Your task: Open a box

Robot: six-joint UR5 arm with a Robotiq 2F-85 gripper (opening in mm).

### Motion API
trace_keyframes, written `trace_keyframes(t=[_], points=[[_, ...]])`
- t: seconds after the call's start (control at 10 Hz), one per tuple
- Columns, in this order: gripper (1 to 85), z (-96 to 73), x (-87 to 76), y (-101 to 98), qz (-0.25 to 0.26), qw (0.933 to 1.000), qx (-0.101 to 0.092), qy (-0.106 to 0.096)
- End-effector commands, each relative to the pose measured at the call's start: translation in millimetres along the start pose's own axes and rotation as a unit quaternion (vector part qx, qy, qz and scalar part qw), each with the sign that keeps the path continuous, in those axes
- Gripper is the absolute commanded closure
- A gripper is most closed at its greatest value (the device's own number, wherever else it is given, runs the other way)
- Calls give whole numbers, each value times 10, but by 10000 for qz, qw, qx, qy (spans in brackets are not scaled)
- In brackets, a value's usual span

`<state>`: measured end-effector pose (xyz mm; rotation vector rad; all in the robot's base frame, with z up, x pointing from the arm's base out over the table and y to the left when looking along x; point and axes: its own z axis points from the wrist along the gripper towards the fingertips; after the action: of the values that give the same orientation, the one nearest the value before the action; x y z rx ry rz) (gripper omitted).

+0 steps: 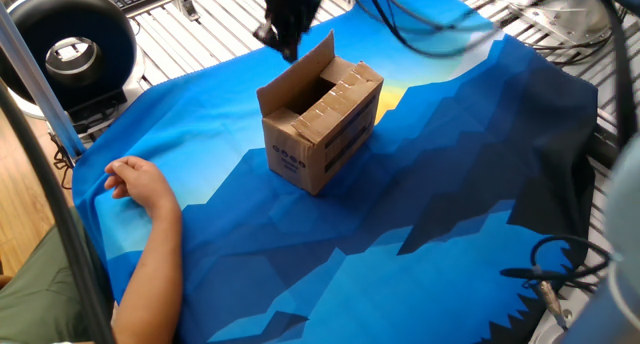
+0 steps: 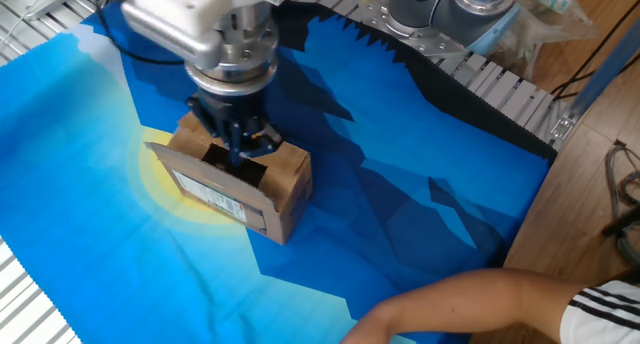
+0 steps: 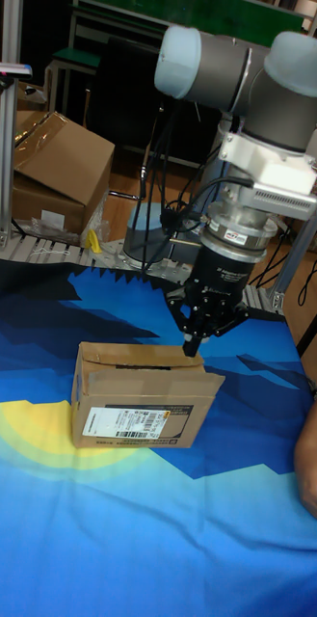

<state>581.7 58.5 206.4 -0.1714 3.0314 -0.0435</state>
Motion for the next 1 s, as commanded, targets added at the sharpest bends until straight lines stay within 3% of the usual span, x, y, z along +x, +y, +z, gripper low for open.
trace_keyframes(t=[0.0,0.2,0.3,0.4,0.6,0.9], points=[[843,79,268,23,42,9996,-65,288],[843,58,483,31,20,9975,-81,703],[843,70,373,-94,-41,9987,156,491],[843,223,357,-85,-19,9984,191,533],[843,523,183,-12,-18,9983,-107,569],[843,583,29,-37,-178,9978,45,643]])
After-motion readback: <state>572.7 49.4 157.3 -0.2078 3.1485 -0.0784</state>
